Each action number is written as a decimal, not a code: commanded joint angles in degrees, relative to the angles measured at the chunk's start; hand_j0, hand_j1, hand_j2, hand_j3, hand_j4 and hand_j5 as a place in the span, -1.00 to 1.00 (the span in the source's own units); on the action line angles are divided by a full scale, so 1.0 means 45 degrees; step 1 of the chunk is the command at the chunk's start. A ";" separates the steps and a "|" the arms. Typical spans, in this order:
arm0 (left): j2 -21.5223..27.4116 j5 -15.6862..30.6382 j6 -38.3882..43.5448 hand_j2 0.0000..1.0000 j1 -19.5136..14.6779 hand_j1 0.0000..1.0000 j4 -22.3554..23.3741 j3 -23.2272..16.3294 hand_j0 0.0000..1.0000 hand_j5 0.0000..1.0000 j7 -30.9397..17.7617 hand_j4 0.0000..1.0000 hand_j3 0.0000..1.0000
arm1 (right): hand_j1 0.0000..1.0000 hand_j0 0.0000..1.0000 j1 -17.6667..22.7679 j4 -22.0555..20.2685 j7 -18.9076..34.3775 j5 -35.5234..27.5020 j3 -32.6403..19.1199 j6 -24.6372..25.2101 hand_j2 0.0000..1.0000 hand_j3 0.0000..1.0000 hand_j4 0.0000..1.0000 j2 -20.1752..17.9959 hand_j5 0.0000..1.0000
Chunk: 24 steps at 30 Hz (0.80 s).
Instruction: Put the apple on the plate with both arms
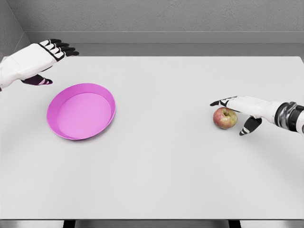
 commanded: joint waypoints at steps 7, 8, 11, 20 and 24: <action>0.0015 0.0004 0.0004 1.00 -0.0020 1.00 0.0022 0.0013 1.00 1.00 0.0007 1.00 1.00 | 1.00 1.00 -0.0762 0.0006 0.0523 -0.0008 0.0243 0.0721 1.00 1.00 1.00 0.0440 1.00; 0.0015 0.0004 0.0004 1.00 -0.0020 1.00 0.0023 0.0013 1.00 1.00 0.0007 1.00 1.00 | 1.00 1.00 -0.0839 0.0026 0.0523 -0.0008 0.0457 0.0741 1.00 1.00 1.00 0.0460 1.00; 0.0015 0.0004 0.0004 1.00 -0.0020 1.00 0.0023 0.0013 1.00 1.00 0.0007 1.00 1.00 | 1.00 1.00 -0.1113 0.0103 0.0503 -0.0008 0.1063 0.1268 1.00 1.00 1.00 0.0616 1.00; 0.0015 0.0004 0.0004 1.00 -0.0020 1.00 0.0003 0.0032 1.00 1.00 0.0007 1.00 1.00 | 0.53 0.53 -0.1113 0.0494 0.0503 -0.0008 0.1239 0.1288 0.53 0.53 0.53 0.0597 0.53; 0.0015 0.0004 0.0004 1.00 -0.0020 1.00 0.0023 0.0032 1.00 1.00 0.0007 1.00 1.00 | 0.11 0.11 -0.1113 0.0494 0.0503 -0.0008 0.1278 0.1288 0.11 0.11 0.11 0.0597 0.11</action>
